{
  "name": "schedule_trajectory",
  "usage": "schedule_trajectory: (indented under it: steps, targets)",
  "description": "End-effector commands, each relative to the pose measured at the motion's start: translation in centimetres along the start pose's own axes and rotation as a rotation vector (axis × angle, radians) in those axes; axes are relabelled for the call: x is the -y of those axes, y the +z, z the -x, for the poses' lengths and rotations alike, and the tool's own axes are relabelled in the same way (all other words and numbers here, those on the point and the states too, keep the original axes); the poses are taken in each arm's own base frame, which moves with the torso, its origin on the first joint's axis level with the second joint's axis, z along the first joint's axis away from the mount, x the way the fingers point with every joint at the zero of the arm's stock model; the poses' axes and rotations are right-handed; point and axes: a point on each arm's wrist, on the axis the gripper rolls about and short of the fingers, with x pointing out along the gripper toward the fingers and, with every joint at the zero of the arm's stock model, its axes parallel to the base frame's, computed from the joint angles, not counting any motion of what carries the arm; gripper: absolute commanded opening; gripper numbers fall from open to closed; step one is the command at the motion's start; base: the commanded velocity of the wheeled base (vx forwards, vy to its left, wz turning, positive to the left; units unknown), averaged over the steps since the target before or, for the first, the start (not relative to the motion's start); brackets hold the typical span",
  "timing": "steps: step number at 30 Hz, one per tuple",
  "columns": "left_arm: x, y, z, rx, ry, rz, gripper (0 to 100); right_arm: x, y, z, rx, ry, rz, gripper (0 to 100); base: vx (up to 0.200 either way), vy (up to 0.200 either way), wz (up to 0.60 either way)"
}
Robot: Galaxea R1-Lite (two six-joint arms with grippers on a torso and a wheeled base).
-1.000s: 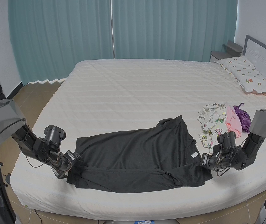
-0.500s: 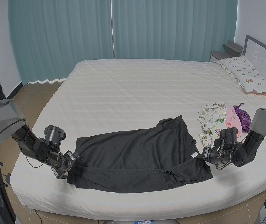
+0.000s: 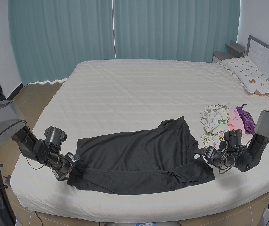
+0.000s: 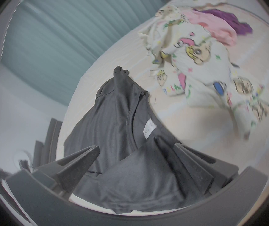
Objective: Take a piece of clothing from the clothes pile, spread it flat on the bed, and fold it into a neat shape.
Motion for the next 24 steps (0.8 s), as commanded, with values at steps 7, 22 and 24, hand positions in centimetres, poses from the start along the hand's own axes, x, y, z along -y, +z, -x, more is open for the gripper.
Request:
schedule_trajectory:
  steps: [7, 22, 24]
  targets:
    - [0.0, 0.0, 0.1, 0.001, -0.003, 0.000, 100, -1.7, -4.9, 1.9, -0.027, -0.062, -0.210, 100, 0.000, 0.000, 0.00]
    - [-0.1, -0.1, 0.1, 0.001, 0.000, 0.002, 100, -2.0, -8.2, 0.7, 0.016, -0.099, -0.138, 100, 0.000, 0.000, 0.00]
    - [-0.1, -0.1, 0.1, 0.001, 0.000, 0.000, 100, -2.0, -8.3, 0.7, 0.015, -0.100, -0.138, 100, 0.000, 0.000, 0.00]
